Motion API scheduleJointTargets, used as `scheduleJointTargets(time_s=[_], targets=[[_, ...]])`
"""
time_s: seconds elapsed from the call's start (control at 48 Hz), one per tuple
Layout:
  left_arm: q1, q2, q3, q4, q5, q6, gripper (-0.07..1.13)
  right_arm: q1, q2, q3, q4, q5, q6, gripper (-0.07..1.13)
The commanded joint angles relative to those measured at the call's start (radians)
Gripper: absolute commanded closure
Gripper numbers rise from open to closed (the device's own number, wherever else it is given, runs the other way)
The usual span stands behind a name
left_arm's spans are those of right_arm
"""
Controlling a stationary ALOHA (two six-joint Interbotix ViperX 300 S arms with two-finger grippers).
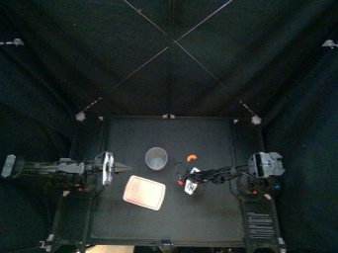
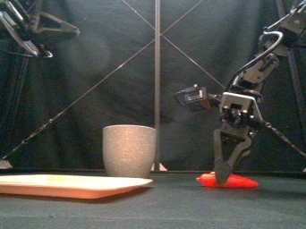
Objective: Pick the red chile then place it in the grey bowl
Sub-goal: Place red chile in the grey bowl
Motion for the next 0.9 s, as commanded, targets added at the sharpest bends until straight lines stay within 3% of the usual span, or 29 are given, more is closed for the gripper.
scheduleJointTargets(time_s=[0.021, 0.479, 0.729, 0.896], targets=[[0.002, 0.005, -0.012, 0.002, -0.009, 0.002, 1.07, -0.006, -0.025, -0.034, -0.017, 0.005, -0.002, 0.59], [0.002, 0.003, -0.012, 0.003, -0.009, 0.002, 1.07, -0.092, -0.120, -0.336, -0.213, 0.034, -0.006, 0.58], [0.002, 0.003, -0.012, 0.003, -0.009, 0.002, 1.07, -0.195, -0.026, -0.486, -0.256, 0.021, -0.014, 0.57], [0.002, 0.003, -0.012, 0.003, -0.009, 0.002, 1.07, -0.215, 0.054, -0.535, -0.259, 0.017, -0.015, 0.50]])
